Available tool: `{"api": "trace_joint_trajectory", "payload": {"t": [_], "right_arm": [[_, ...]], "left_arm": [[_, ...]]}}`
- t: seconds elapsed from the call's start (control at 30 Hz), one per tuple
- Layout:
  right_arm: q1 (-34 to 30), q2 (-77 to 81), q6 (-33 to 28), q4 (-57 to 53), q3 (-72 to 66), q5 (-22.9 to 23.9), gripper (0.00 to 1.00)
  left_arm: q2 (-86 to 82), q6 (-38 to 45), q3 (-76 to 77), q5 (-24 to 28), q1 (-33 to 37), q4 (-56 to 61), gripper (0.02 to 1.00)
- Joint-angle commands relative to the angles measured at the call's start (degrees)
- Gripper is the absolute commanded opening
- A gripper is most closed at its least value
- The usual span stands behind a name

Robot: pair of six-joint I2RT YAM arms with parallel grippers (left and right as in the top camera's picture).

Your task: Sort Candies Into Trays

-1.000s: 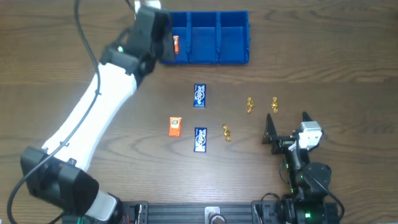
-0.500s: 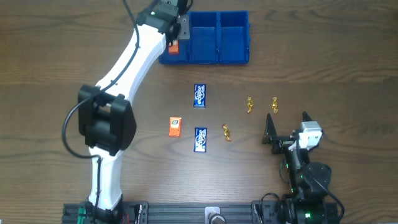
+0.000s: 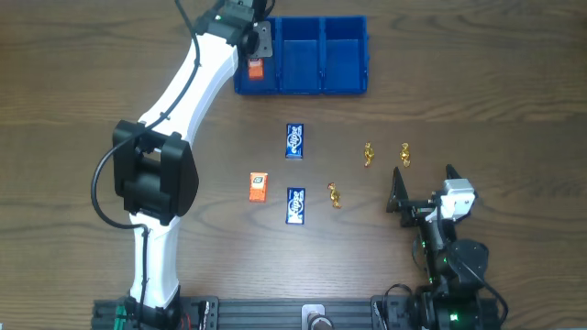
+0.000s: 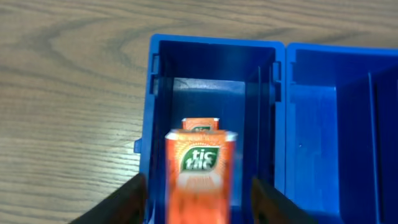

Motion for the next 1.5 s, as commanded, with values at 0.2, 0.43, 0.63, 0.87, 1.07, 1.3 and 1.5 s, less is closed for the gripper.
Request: {"api": "trace_joint_trajectory", "payload": {"t": [0.2, 0.43, 0.63, 0.87, 1.07, 1.3, 1.5], "right_arm": [[0.1, -0.3, -0.8, -0.4, -0.1, -0.1, 0.998], [0.1, -0.3, -0.8, -0.4, -0.1, -0.1, 0.998], [0.1, -0.3, -0.8, -0.4, -0.1, -0.1, 0.998], [0.1, -0.3, -0.8, -0.4, -0.1, -0.1, 0.998], [0.1, -0.3, -0.8, -0.4, -0.1, -0.1, 0.998], [0.1, -0.3, -0.8, -0.4, -0.1, -0.1, 0.998], [0.1, -0.3, -0.8, -0.4, -0.1, -0.1, 0.998]], "left_arm": [[-5.6, 0.2, 0.6, -1.0, -1.2, -0.5, 0.761], [-24.3, -0.4, -17.3, -2.9, -5.7, 6.0, 0.757], [-41.1, -5.3, -43.2, -2.2, -10.8, 10.2, 0.785], [-46.3, -13.1, -65.2, -0.1, -17.7, 14.1, 0.842], [-46.2, -18.1, -73.7, 0.2, -20.5, 18.0, 0.836], [-43.6, -17.9, -74.3, 0.1, -20.4, 18.0, 0.827], [-40.3, -18.1, -74.3, 0.0, -20.4, 19.6, 0.829]]}}
